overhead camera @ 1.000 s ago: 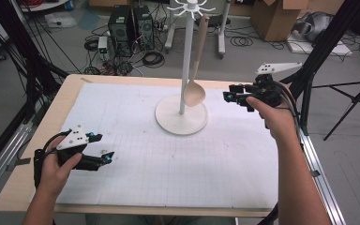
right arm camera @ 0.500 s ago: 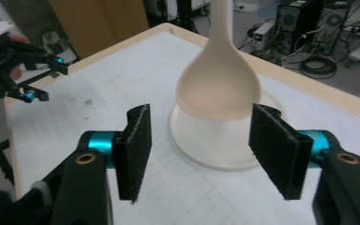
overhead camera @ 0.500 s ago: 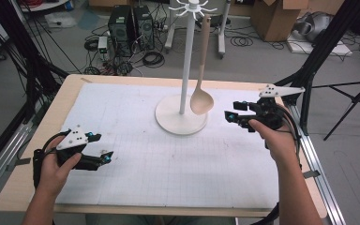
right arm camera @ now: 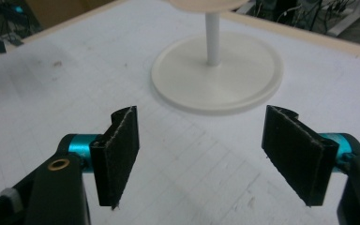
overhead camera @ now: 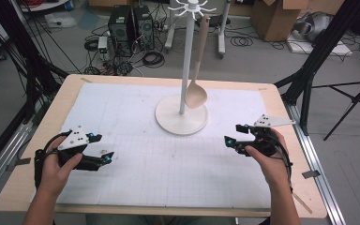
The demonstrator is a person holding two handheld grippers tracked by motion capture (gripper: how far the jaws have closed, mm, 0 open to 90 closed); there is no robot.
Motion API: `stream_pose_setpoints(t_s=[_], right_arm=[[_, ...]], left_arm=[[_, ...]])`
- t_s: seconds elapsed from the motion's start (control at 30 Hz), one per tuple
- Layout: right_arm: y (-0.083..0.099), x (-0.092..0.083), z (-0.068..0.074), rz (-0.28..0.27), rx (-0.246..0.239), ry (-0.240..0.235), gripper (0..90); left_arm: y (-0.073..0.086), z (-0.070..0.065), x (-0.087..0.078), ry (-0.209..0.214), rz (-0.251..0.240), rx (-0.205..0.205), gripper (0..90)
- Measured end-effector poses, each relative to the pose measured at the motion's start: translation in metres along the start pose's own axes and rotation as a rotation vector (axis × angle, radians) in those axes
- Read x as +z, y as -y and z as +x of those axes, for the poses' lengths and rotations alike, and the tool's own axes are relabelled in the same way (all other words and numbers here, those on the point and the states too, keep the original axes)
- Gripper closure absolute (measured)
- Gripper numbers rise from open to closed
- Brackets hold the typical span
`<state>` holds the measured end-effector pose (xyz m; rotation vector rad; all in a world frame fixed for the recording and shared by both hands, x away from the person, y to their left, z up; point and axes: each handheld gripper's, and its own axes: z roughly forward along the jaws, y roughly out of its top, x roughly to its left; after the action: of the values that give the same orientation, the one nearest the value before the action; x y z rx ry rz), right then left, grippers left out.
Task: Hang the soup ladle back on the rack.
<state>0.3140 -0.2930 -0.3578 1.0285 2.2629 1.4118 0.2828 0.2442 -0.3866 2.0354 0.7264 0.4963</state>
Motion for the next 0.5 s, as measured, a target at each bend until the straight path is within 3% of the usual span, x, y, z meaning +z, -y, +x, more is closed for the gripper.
stream_pose_setpoints(t_s=[0.13,0.33,0.5], right_arm=[[0.014,0.007,0.001,0.012,-0.012,-0.006,24.3],[0.032,0.006,0.0,-0.021,0.007,-0.023,22.2],[0.037,0.007,0.002,-0.022,0.0,0.014,18.6]], left_arm=[[0.002,0.001,0.002,0.005,0.003,-0.004,22.8],[0.007,0.004,0.007,0.011,0.011,-0.013,22.8],[0.008,0.002,0.016,0.032,0.035,-0.004,22.9]])
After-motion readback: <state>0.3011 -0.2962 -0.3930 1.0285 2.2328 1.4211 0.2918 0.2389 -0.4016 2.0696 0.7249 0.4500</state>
